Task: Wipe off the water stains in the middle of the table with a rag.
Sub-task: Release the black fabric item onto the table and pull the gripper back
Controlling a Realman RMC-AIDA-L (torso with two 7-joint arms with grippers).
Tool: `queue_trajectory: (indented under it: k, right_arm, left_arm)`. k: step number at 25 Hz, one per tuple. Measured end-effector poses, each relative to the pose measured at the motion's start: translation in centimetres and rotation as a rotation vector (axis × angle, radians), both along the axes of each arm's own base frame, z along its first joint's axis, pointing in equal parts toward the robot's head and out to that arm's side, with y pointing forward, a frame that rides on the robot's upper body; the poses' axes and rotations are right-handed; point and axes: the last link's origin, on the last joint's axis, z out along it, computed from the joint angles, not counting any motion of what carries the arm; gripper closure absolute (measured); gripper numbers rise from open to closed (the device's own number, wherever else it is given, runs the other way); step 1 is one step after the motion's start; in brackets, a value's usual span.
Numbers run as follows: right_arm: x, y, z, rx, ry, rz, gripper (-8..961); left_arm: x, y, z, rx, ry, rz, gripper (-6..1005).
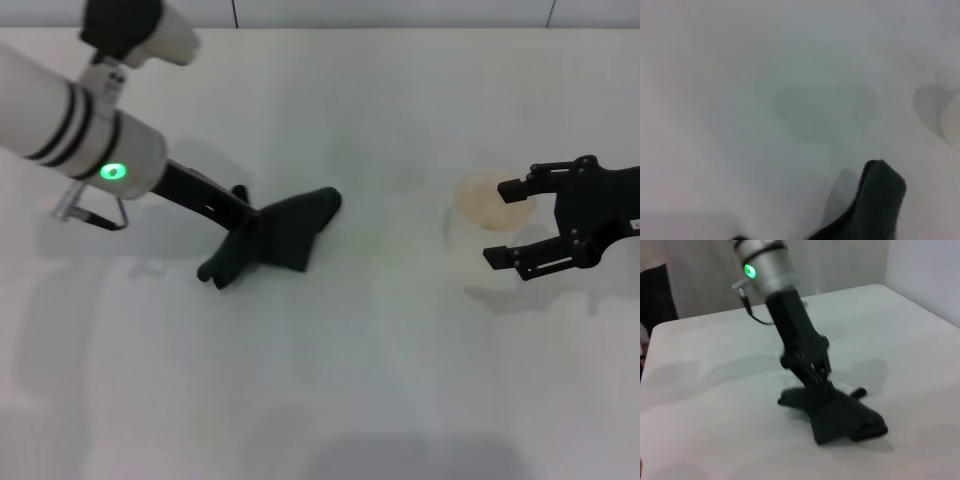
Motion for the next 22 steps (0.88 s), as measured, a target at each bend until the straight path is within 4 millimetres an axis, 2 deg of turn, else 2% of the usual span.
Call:
queue_trajectory:
  k: [6,11,16,22]
  right_arm:
    - [0.6,-0.3,0.0,0.003,0.009,-0.024,84]
    - [0.8,-0.5,-0.1,0.003,0.02,-0.032,84]
    - [0.9,-0.8,0.0,0.003,0.033,-0.04,84]
    - [1.5,-1.2,0.0,0.003,0.035,-0.058,84]
  left_arm:
    - [-0.1,-2.1,2.5,0.026,-0.11,-0.104,876]
    - [0.2,-2.9,2.4,-0.009,-0.152,-0.143,872]
    - [-0.6,-3.2,2.1,-0.016,-0.097,-0.101,867]
    - [-1.7,-3.5,2.8,-0.012,-0.06,-0.07,862]
